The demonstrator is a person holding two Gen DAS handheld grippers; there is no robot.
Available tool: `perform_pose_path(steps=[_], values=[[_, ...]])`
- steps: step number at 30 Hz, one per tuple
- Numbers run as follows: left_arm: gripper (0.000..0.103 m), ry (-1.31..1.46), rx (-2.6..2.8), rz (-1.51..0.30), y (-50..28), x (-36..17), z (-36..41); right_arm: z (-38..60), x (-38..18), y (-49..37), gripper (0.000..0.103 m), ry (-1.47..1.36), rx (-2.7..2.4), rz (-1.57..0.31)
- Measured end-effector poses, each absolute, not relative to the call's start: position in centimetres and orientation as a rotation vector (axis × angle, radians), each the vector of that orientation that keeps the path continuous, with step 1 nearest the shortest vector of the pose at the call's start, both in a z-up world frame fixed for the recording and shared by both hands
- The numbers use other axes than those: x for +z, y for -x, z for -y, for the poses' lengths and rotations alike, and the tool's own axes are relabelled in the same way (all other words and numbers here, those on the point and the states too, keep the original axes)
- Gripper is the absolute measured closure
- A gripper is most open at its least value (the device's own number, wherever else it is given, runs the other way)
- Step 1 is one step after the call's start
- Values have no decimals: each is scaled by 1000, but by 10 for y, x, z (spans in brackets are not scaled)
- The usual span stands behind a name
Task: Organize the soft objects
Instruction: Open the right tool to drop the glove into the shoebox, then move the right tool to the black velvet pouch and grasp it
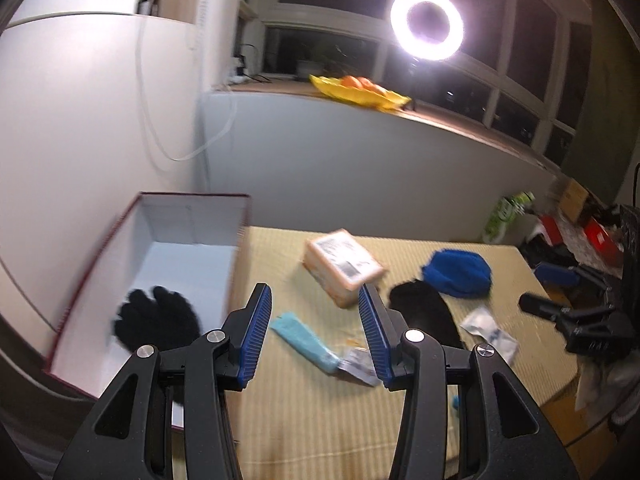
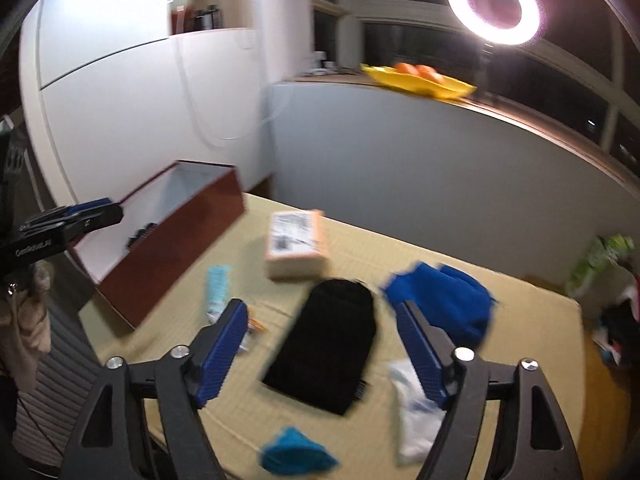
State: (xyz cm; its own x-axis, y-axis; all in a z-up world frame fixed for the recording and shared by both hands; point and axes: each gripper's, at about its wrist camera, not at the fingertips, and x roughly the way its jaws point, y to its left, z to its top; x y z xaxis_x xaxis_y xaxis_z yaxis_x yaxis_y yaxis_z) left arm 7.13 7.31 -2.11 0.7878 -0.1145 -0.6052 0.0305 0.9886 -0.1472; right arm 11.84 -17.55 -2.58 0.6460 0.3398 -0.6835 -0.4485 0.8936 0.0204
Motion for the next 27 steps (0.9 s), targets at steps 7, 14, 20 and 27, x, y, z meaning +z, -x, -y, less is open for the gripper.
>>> perform_pose_path(steps=[7,14,20,27], values=[[59,115,-138,-695,-82,-33,-37,241,-27,-111,27,97,388,-781],[59,112,-192,-748,-94,-49,-8,289,-46,-117,26,-22,398,-835],[59,134,-259,-843,-109,-74,17,301,-67,-132,26,-56,373,-893],[49,145,-313,-939,-121,-101,36,301,-90,-145,26,-100,442,-958]])
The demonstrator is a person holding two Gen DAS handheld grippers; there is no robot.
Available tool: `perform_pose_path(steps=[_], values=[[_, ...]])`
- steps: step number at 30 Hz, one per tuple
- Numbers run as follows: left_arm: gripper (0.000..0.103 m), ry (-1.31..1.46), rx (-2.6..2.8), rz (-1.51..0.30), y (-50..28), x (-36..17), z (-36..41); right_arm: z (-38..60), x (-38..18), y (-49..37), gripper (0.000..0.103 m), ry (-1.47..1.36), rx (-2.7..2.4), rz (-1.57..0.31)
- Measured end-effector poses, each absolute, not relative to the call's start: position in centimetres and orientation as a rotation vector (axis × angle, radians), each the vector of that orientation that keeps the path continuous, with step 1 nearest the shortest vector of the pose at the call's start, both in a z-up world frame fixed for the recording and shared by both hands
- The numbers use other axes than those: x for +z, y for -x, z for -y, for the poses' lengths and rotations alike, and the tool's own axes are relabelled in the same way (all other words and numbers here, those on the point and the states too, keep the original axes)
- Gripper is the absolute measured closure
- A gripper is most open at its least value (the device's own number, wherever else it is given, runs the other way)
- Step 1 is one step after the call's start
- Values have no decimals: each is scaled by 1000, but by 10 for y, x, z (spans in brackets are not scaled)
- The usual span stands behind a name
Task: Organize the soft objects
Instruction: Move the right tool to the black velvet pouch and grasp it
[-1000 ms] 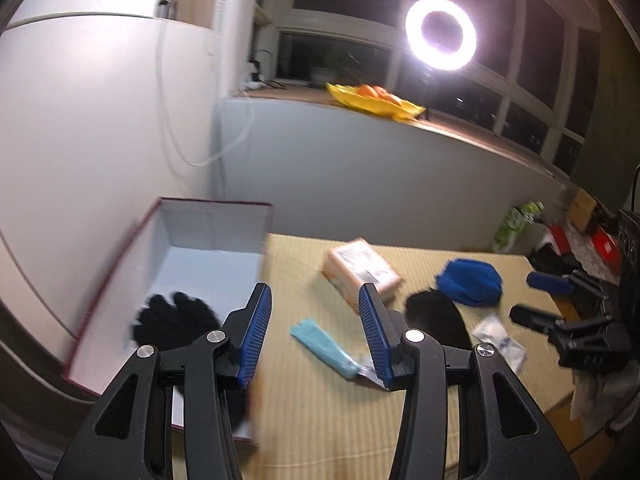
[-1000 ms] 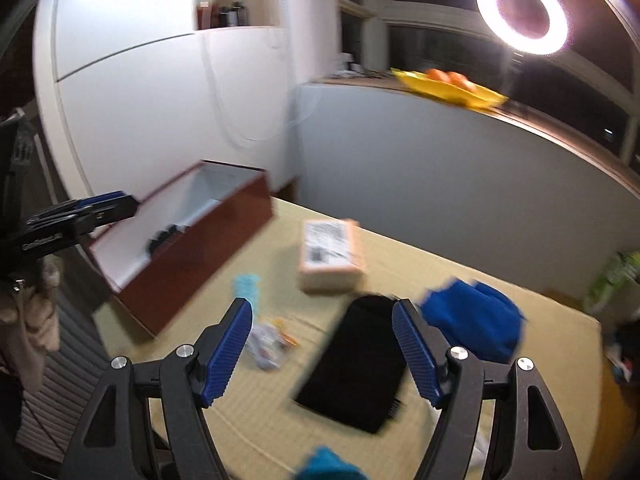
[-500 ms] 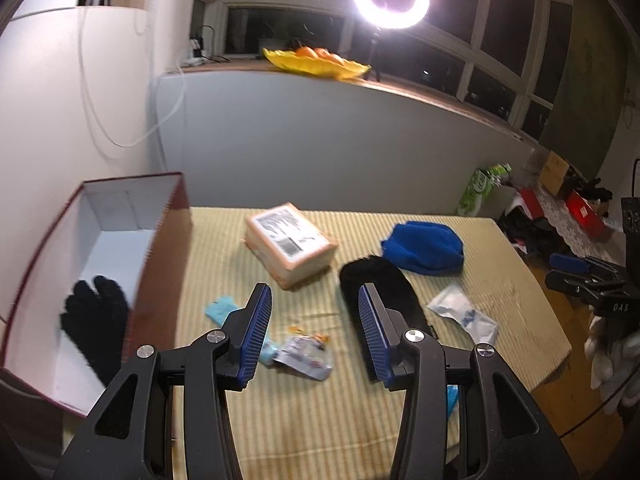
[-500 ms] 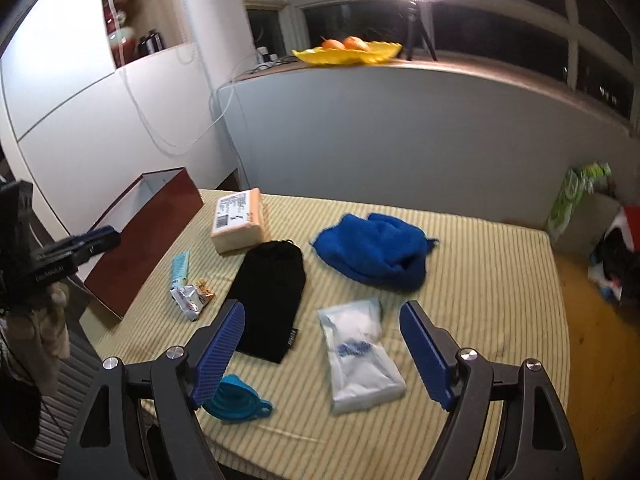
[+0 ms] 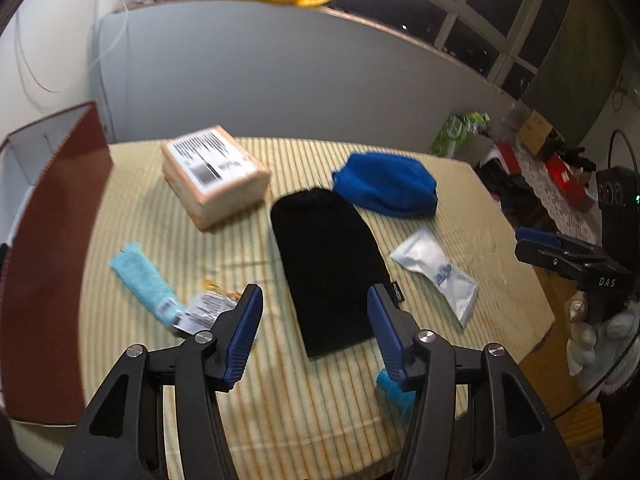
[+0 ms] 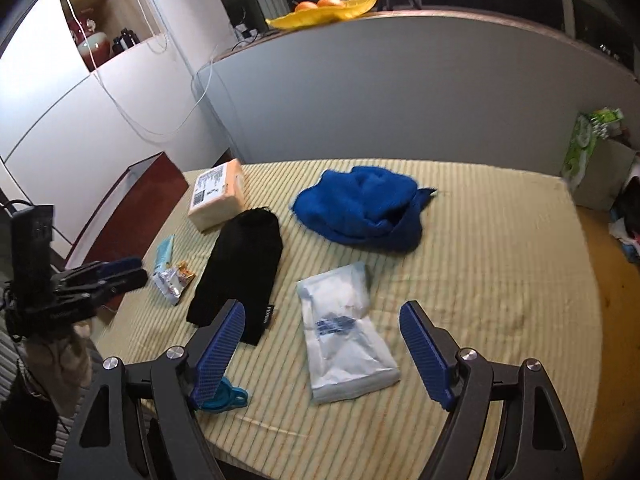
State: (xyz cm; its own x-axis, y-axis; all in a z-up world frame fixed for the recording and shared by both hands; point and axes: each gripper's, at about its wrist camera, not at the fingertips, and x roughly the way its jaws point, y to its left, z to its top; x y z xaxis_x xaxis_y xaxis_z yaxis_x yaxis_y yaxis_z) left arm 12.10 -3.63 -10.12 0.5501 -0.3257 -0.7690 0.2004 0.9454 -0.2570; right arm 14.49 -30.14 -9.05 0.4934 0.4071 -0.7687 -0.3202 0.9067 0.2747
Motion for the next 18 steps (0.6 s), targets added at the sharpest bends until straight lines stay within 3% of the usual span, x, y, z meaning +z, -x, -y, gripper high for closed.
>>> perform_pose_path(steps=[11,18], values=[[46,180,-339,-1037,-148,-131,41,267,-108,-169,27,-122,589,-1031],[46,180,-359,-1078,-161,-142,44,236,-134,-199,36,-142,668,-1126]])
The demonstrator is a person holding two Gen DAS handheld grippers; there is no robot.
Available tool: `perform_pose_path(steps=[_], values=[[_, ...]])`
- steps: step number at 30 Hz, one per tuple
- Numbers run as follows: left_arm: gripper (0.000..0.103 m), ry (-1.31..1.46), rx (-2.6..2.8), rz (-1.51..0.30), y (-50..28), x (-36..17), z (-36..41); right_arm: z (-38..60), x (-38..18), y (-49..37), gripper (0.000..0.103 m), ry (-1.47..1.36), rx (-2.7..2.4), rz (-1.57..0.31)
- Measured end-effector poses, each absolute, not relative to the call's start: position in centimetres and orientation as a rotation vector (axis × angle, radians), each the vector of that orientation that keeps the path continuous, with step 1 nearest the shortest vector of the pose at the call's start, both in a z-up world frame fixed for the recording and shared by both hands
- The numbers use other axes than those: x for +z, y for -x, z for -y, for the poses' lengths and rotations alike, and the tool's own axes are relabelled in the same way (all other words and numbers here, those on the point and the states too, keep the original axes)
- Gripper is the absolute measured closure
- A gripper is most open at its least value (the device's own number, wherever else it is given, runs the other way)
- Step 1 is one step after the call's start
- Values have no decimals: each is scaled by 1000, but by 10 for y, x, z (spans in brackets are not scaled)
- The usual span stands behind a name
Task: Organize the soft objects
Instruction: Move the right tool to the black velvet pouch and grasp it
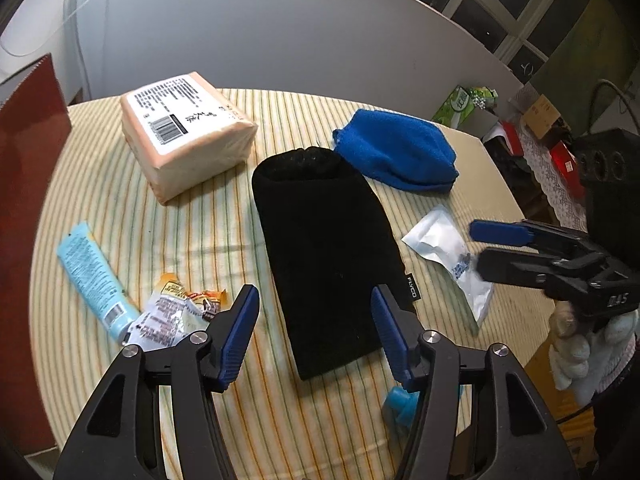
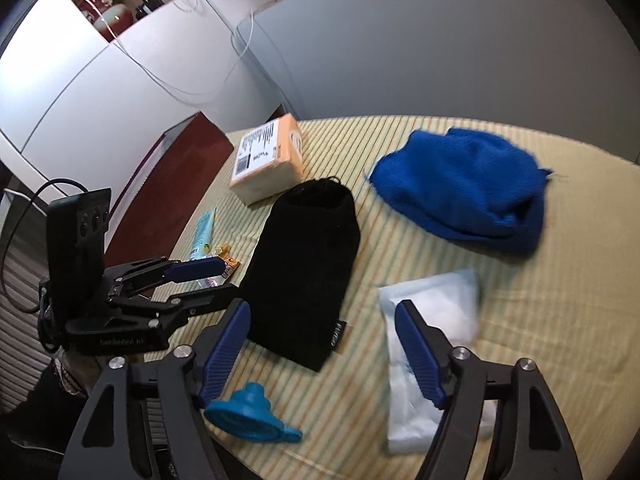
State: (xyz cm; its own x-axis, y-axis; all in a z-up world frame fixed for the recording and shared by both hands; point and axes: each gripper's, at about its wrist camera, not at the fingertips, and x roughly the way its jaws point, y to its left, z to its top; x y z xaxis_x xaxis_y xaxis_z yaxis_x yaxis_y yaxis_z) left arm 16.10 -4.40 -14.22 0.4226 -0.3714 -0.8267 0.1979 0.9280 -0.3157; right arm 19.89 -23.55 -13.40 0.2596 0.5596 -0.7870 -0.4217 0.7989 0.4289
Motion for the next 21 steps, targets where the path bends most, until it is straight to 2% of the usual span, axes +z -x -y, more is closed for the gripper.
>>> perform_pose_path(steps=[16,21], values=[[46,127,-425,-1131,-174,-162,59,202,-175,-229,44,-166,685,-1280],[48,123,-442,-1137,-174,-168,61,195,-180,-233,55,-169,688,-1296]])
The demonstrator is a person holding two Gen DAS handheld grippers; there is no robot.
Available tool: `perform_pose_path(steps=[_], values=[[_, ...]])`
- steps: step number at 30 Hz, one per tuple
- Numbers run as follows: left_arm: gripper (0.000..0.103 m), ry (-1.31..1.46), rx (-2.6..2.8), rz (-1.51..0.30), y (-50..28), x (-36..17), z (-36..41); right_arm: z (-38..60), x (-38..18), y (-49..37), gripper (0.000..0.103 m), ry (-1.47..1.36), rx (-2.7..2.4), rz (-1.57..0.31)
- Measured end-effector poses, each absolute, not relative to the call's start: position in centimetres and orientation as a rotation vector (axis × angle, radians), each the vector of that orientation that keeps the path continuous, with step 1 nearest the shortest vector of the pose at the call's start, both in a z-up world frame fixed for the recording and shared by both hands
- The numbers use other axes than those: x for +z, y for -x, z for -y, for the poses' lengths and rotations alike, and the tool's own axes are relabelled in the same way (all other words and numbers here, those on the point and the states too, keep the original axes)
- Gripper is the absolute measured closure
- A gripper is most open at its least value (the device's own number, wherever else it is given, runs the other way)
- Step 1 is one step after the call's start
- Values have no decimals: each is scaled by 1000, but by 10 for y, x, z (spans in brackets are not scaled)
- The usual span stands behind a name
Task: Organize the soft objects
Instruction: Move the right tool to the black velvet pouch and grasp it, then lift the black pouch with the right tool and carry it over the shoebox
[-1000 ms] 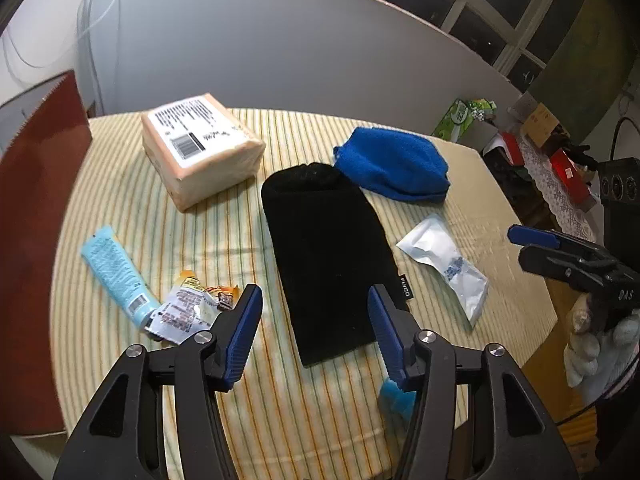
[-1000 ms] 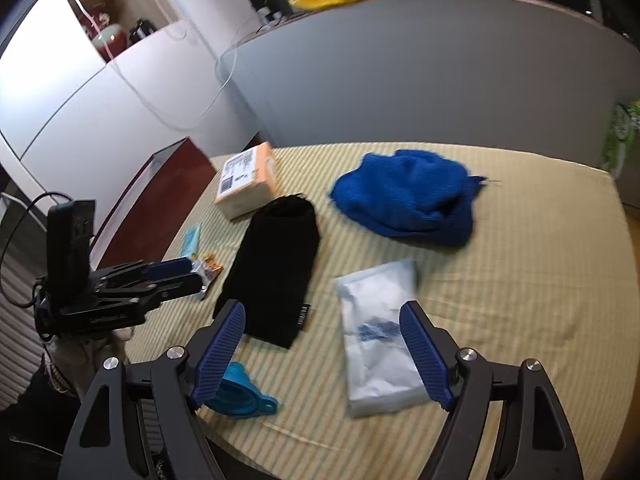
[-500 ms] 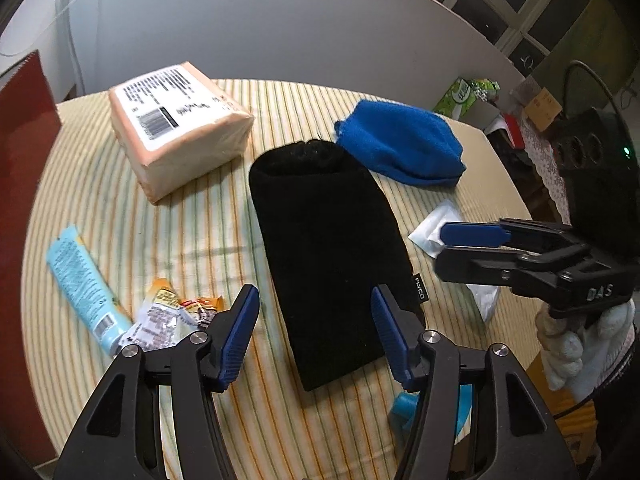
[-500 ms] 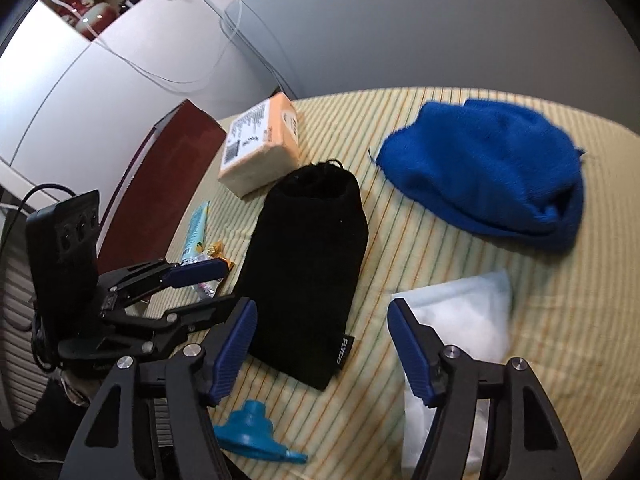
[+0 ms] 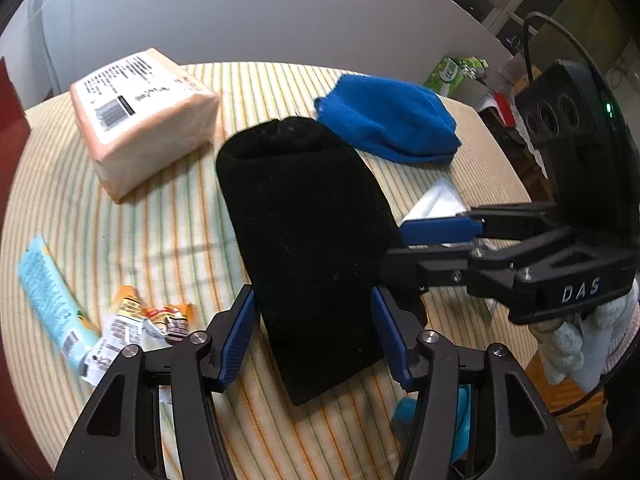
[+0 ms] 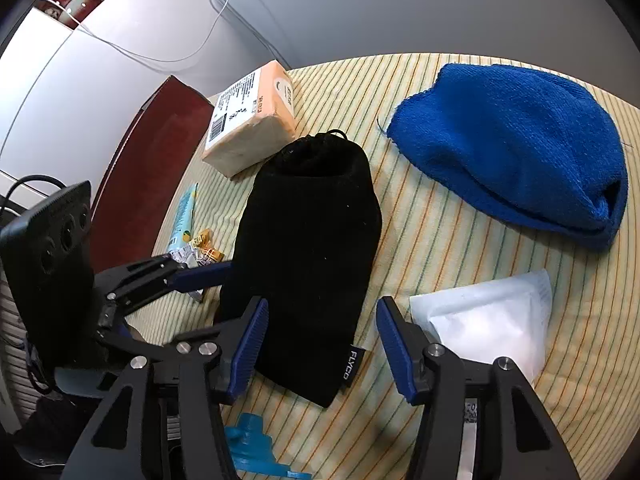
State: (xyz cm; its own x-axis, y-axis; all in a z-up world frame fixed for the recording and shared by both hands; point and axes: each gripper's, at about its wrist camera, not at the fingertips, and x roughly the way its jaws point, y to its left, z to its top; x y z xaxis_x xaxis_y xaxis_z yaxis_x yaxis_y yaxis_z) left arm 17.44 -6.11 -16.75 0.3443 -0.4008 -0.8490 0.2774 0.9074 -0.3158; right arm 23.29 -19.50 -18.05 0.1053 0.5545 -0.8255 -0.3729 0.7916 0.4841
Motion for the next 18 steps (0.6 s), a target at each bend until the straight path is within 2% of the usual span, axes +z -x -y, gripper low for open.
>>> perform_pose_path(steps=[2,12,18], values=[[51,115,-451,-1132,-173,-167,62,193,-184,-234,67,-185,694,-1318],[71,109,-449,-1091,-168,-158,58,196,-181,-233,79,-214,675,-1310],[76,133,-449,-1060,-161,-145,49,201,-168,-228,83,-216,665,-1269]])
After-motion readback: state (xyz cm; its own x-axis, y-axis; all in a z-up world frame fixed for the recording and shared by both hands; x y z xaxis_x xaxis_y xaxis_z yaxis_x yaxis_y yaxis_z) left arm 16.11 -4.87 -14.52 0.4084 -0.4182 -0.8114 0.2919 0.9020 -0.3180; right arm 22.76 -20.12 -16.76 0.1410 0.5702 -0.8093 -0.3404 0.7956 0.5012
